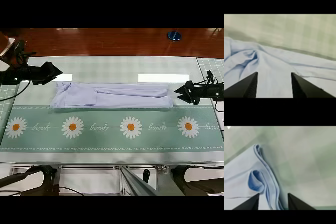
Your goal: Fold the shirts.
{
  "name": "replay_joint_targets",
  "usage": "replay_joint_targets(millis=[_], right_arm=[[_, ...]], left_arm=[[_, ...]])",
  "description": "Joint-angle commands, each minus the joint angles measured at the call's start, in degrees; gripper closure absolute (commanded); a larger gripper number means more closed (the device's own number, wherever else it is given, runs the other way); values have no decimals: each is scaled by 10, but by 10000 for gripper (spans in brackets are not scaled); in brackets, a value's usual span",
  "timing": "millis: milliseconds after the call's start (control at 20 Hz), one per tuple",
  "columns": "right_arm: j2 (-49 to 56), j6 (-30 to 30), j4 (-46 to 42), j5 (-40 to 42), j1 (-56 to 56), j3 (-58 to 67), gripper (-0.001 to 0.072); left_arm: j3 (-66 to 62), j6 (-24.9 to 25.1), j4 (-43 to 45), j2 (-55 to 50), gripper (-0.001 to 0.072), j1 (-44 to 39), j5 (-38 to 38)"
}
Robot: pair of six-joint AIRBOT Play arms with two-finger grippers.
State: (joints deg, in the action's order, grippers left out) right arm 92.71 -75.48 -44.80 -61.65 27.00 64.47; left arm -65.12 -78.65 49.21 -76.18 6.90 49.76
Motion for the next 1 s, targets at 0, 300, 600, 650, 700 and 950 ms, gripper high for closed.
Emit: replay_joint_targets(millis=[0, 300, 600, 650, 700, 950], right_arm=[[28, -13, -4, -8, -7, 0, 298], [51, 0, 28, -2, -109, 1, 300], [-1, 23, 31, -70, -110, 20, 692], [-35, 28, 5, -94, -107, 17, 693], [-77, 23, -41, -109, -107, 13, 693], [-354, -7, -132, -120, -107, -83, 693]], left_arm=[[89, 2, -1, 90, 199, -72, -103], [91, 2, -2, 62, 200, -166, -163], [91, 7, -4, 43, 691, -191, -169], [91, 10, -4, 43, 690, -194, -170], [91, 10, -6, 43, 690, -200, -170], [87, 8, -29, 9, 690, -295, -172]])
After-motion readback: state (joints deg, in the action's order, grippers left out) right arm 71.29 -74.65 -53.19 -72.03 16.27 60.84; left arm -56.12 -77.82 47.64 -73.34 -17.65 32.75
